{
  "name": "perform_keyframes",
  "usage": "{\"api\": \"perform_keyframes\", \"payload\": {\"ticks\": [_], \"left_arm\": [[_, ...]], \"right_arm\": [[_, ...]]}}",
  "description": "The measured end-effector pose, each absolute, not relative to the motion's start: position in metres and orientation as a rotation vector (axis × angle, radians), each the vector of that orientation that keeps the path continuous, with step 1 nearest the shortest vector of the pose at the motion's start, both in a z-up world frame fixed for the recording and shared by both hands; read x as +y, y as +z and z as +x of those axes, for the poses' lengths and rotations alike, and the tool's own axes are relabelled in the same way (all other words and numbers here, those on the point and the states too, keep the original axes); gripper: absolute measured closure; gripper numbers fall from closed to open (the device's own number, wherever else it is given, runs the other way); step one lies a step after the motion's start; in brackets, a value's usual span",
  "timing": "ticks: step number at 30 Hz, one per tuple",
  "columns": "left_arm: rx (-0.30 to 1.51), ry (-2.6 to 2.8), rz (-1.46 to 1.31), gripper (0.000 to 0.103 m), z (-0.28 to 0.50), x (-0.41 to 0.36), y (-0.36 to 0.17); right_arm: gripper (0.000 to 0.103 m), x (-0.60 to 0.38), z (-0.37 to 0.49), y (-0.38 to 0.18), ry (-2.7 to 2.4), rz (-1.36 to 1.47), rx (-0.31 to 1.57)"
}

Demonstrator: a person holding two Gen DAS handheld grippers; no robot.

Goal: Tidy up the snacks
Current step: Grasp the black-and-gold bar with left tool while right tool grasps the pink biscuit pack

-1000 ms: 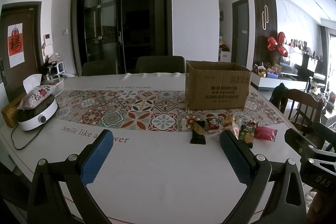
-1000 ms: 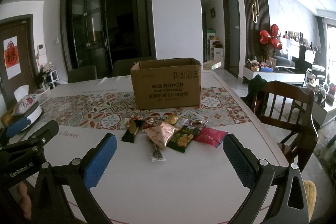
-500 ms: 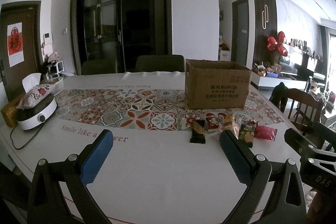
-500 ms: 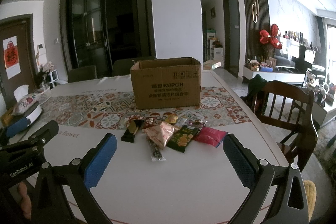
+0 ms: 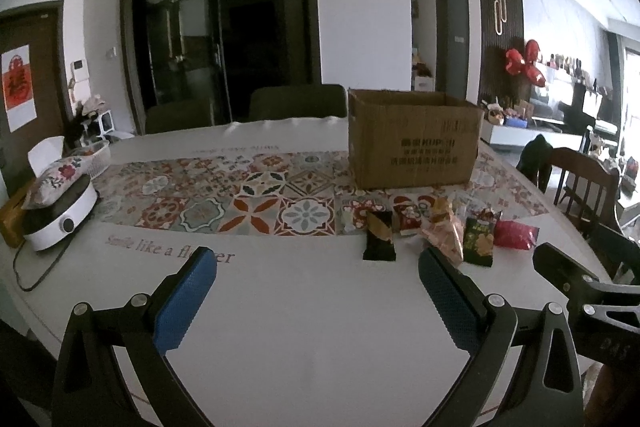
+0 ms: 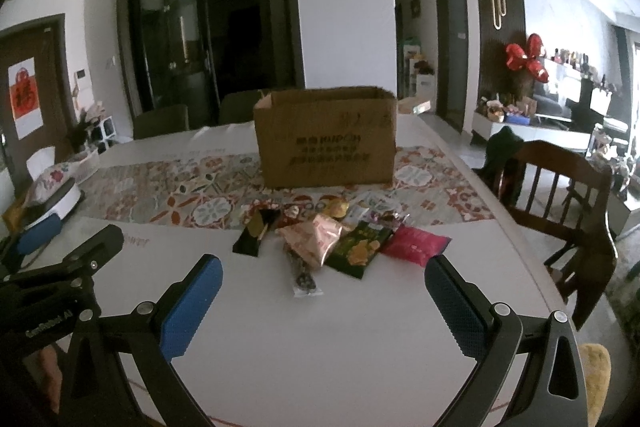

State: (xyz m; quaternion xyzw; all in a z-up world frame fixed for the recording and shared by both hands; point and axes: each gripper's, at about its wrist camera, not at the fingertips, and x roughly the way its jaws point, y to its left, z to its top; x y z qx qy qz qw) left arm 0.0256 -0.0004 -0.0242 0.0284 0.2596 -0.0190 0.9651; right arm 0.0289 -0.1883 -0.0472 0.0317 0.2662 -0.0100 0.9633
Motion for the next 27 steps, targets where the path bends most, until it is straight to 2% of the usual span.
{"api": "perform_keyframes", "payload": {"ticks": [10, 14, 19, 27], "left_arm": [[0.609, -0.074, 0.054, 0.015, 0.073, -0.002, -0.039], [0.637, -0.091, 0.064, 0.020, 0.091, -0.006, -0.048], [0.658, -0.122, 0.060, 0.022, 0.114, -0.012, -0.054], [0.694, -0.176, 0.077, 0.033, 0.147, -0.028, -0.065]], "right_arm": [[0.001, -0.177, 0.069, -0.066, 0.025, 0.006, 0.586], [0.006, -0.175, 0.086, -0.075, 0.034, -0.005, 0.614], [0.011, -0.182, 0.107, -0.083, 0.017, 0.035, 0.637], [0.018, -0.195, 0.141, -0.093, -0.023, 0.134, 0.669]]}}
